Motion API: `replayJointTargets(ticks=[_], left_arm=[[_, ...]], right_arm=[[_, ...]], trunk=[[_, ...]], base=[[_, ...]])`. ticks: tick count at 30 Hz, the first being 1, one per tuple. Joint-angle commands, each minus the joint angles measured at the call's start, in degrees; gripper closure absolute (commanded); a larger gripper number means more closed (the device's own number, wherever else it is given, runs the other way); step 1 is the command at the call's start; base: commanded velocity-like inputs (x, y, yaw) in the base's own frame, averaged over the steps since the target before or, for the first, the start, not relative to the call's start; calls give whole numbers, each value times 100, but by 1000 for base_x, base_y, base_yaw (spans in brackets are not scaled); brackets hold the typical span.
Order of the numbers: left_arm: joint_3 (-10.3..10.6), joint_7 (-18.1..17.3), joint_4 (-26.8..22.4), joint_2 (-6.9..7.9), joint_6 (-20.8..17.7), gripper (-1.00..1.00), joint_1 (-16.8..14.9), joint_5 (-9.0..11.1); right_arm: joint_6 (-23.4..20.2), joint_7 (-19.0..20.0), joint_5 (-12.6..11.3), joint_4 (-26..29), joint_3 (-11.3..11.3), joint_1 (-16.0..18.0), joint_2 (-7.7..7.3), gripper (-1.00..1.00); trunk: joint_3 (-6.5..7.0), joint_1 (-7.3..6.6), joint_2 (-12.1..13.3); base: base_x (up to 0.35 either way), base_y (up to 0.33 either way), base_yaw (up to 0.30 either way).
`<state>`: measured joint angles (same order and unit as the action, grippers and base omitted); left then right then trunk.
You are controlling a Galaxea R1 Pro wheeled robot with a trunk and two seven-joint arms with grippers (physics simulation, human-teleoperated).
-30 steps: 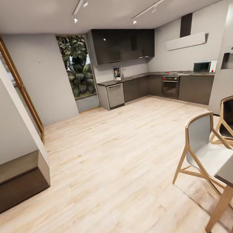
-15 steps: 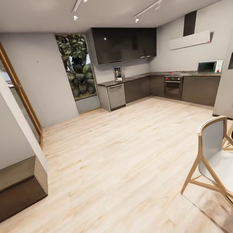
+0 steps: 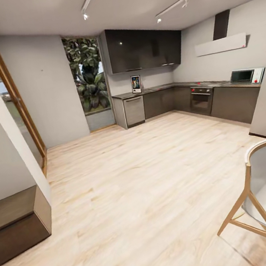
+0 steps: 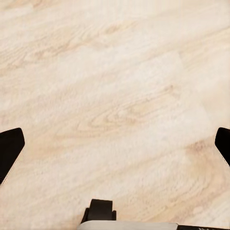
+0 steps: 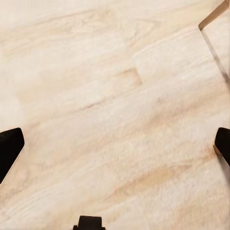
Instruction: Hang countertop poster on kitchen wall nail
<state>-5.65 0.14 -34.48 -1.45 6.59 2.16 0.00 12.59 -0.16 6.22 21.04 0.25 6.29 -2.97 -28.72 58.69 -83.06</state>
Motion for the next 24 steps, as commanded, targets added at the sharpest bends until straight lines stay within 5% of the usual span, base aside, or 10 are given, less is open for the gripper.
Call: replayJointTargets(ticks=[1,24], left_arm=[[-15,0,-6,-5,9,-100,2,0],[-15,-5,-6,-5,9,-100,2,0]], right_arm=[[15,-2,46,-4,1,3,-2,-100],[15,-2,46,-4,1,3,-2,-100]], trunk=[[-4,4,-2],[-4,4,-2]], base=[[335,75,0],[335,37,0]])
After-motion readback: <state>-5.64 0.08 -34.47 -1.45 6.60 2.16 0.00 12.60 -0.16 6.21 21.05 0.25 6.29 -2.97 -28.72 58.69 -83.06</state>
